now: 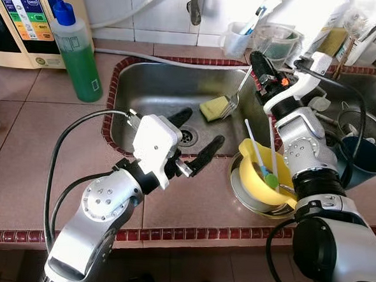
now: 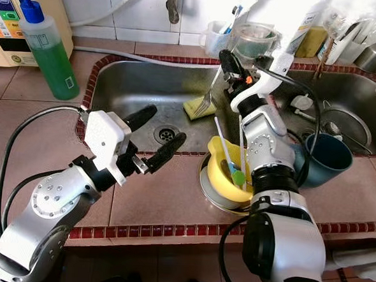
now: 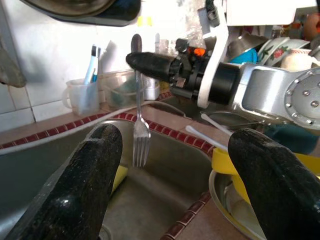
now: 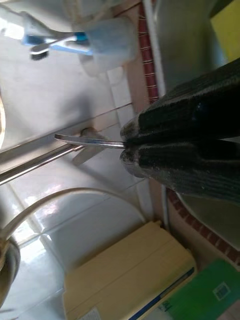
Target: Kitchen organization
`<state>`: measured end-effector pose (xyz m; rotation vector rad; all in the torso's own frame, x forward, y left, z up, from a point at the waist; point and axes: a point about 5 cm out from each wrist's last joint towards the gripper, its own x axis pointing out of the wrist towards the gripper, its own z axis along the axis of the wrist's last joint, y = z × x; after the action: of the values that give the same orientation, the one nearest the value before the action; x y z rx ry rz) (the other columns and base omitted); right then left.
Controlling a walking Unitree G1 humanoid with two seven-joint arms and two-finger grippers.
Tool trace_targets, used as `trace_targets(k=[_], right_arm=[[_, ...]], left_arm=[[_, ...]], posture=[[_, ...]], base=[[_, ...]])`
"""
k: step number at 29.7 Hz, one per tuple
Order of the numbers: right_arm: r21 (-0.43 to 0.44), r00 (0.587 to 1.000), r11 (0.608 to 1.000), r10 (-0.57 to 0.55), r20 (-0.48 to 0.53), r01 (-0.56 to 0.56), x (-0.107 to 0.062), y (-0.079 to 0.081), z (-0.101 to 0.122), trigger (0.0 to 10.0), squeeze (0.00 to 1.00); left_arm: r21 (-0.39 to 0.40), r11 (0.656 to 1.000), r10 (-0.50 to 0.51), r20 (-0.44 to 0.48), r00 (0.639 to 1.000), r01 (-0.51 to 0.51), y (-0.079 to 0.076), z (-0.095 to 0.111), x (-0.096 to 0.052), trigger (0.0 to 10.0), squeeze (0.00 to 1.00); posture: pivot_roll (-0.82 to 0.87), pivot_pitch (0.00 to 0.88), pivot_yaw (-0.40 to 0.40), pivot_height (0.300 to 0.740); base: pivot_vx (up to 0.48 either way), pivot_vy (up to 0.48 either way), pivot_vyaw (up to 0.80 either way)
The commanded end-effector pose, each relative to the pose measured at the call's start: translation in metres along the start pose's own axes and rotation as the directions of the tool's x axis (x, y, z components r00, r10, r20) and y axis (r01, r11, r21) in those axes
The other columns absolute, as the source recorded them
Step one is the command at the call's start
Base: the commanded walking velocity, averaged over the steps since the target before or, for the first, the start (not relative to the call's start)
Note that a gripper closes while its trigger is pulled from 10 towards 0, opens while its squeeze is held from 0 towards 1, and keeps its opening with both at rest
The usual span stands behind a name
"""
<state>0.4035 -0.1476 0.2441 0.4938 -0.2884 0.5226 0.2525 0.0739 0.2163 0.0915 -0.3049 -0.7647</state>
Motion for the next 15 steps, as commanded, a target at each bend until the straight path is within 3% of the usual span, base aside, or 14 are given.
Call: trace_targets(k=[1,6,7,8,9,10,15], right_arm=[[0.018,1.0,1.0,0.016,0.019,-0.017,0.0037,0.002,0.0051,10.0,0.0],[0.031,1.0,1.0,0.003,0.019,-0.004,0.0022,-0.0008,0.0037,10.0,0.0],[0.035,1.0,0.999,0.001,0.02,-0.002,0.0013,-0.0016,0.0034,10.0,0.35],[0.039,1.0,0.999,0.0,0.02,-0.001,0.0008,-0.002,0.0032,10.0,0.9],[0.041,1.0,0.999,-0.001,0.021,0.0,0.0005,-0.0023,0.003,10.0,0.92],[0.048,1.0,0.999,-0.001,0.021,0.0,-0.0001,-0.003,0.0024,10.0,1.0],[0.056,1.0,0.998,-0.008,0.024,0.007,-0.0009,-0.0045,0.0018,10.0,1.0]], left_arm=[[0.004,1.0,-0.024,0.011,1.0,0.024,-0.005,0.0041,-0.0011,10.0,0.0],[0.009,1.0,-0.025,0.01,1.0,0.025,-0.0044,0.004,-0.0007,10.0,0.0],[0.009,1.0,-0.025,0.01,1.0,0.025,-0.0041,0.004,-0.0008,10.0,0.0],[0.01,1.0,-0.025,0.01,1.0,0.025,-0.004,0.0041,-0.0008,10.0,0.0],[0.011,1.0,-0.025,0.01,1.0,0.025,-0.0039,0.0041,-0.001,10.0,0.0],[0.011,1.0,-0.024,0.01,1.0,0.024,-0.0035,0.0041,-0.001,10.0,0.0],[0.01,1.0,-0.026,0.009,1.0,0.026,-0.0039,0.0041,-0.0013,10.0,0.0]], posture=[[-0.14,0.202,-0.057,0.74],[-0.14,0.202,-0.057,0.74],[-0.15,0.206,-0.056,0.74],[-0.15,0.206,-0.056,0.74],[-0.15,0.207,-0.055,0.74],[-0.15,0.207,-0.055,0.74],[-0.15,0.211,-0.053,0.74]], base=[[0.0,0.0,0.0],[0.0,0.0,0.0],[0.0,0.0,0.0],[0.0,0.0,0.0],[0.0,0.0,0.0],[0.0,0.0,0.0],[0.0,0.0,0.0]])
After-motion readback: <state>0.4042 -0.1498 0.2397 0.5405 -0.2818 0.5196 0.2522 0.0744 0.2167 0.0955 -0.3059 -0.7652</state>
